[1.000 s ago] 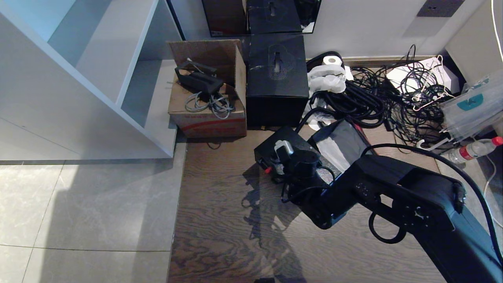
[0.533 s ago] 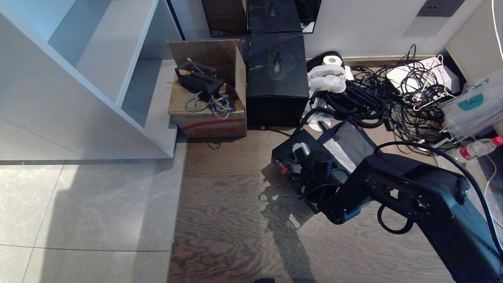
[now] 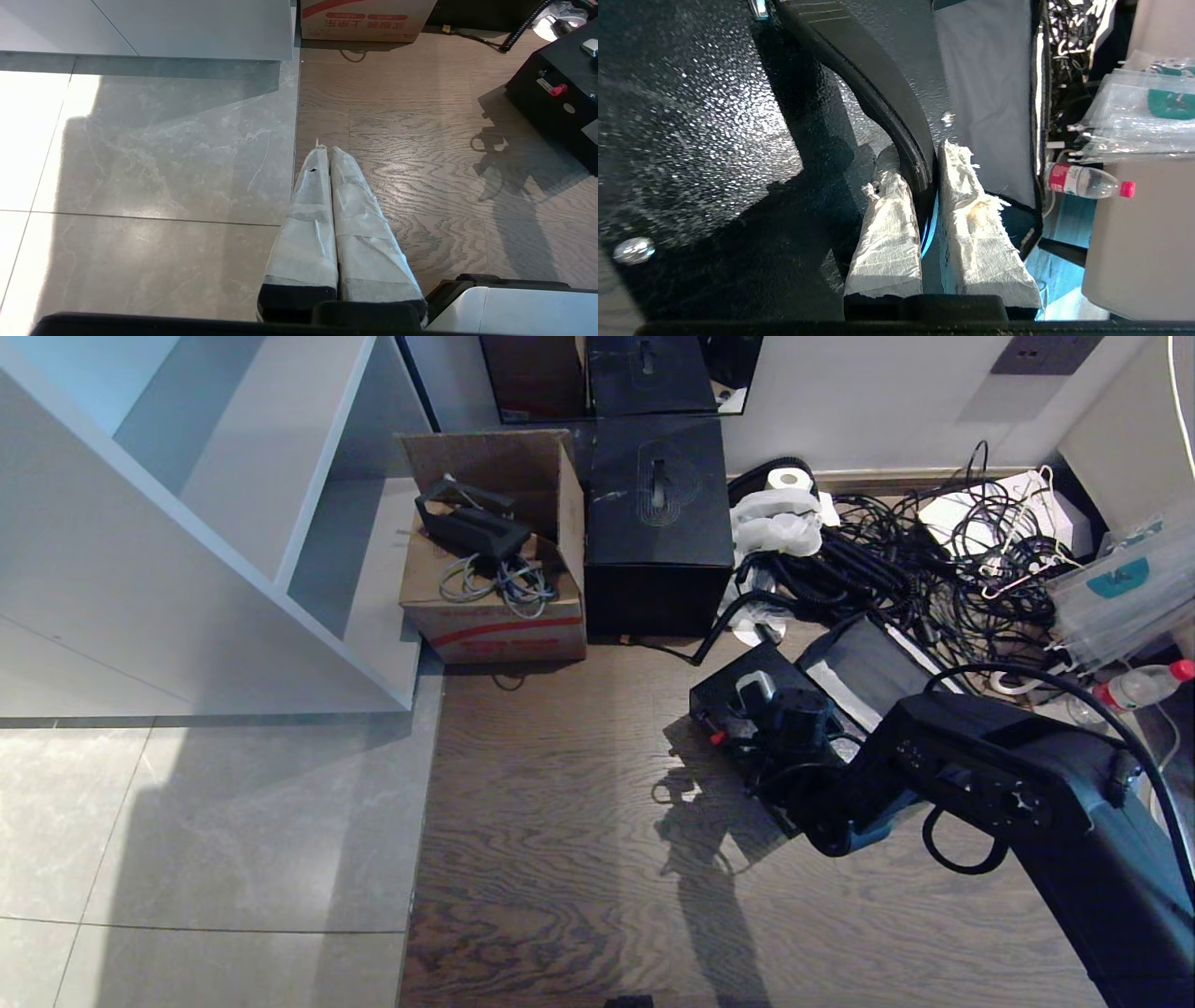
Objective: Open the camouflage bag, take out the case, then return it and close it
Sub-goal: Release the handle
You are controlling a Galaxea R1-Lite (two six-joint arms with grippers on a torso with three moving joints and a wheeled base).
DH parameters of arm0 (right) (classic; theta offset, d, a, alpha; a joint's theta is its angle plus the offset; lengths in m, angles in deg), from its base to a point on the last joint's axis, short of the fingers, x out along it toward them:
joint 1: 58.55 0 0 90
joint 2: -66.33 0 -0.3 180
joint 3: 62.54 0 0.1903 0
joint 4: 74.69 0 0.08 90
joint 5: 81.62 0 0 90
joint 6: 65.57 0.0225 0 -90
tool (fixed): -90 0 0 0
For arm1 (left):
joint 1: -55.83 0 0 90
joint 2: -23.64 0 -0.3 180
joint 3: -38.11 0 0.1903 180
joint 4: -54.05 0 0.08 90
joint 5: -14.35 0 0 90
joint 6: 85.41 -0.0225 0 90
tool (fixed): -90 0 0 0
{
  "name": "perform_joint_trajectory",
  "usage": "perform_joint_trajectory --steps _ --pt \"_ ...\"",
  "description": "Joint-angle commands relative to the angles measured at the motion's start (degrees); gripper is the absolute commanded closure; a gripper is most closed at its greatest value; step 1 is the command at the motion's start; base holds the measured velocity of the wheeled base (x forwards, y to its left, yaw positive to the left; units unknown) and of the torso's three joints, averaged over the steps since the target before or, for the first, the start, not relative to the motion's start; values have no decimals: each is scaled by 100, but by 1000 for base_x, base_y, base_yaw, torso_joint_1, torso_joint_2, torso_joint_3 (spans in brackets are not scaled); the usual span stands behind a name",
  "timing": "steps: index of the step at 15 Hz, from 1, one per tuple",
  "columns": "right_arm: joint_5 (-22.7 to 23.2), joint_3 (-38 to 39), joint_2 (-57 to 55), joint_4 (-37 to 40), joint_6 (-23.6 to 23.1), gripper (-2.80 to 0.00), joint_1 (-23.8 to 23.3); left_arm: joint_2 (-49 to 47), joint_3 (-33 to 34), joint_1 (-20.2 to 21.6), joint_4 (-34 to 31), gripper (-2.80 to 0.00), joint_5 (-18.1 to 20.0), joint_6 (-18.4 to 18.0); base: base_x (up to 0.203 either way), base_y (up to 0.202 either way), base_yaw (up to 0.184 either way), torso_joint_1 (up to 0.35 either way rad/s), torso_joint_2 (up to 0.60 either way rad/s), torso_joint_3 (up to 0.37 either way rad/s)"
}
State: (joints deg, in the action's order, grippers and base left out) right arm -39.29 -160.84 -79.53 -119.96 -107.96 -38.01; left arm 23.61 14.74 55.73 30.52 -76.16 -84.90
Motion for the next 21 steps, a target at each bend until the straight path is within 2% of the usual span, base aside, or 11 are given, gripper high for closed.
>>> perform_joint_trajectory --steps 1,6,7,8,11,14,17,18,21 --pt "4 23 -22 -36 -24 0 63 11 0 1 -2 0 -2 2 0 0 0 0 0 0" --pt "157 318 -97 -2 227 0 55 11 0 1 -2 0 -2 2 0 0 0 0 0 0" --pt "261 399 -120 2 247 -55 55 11 0 1 -2 0 -2 2 0 0 0 0 0 0" --pt "376 540 -158 54 266 -280 60 11 0 1 -2 0 -2 2 0 0 0 0 0 0" --pt "460 743 -199 449 790 -280 226 11 0 2 -2 0 -2 2 0 0 0 0 0 0" --pt "456 1135 176 421 971 -280 337 11 0 1 -2 0 -2 2 0 0 0 0 0 0" --pt "466 1933 999 490 1070 -280 336 11 0 1 -2 0 -2 2 0 0 0 0 0 0" --pt "472 2230 1395 557 1076 0 316 11 0 1 -2 0 -2 2 0 0 0 0 0 0" --pt "863 3339 2844 840 1063 0 124 5 0 3 -2 0 -2 2 0 0 0 0 0 0"
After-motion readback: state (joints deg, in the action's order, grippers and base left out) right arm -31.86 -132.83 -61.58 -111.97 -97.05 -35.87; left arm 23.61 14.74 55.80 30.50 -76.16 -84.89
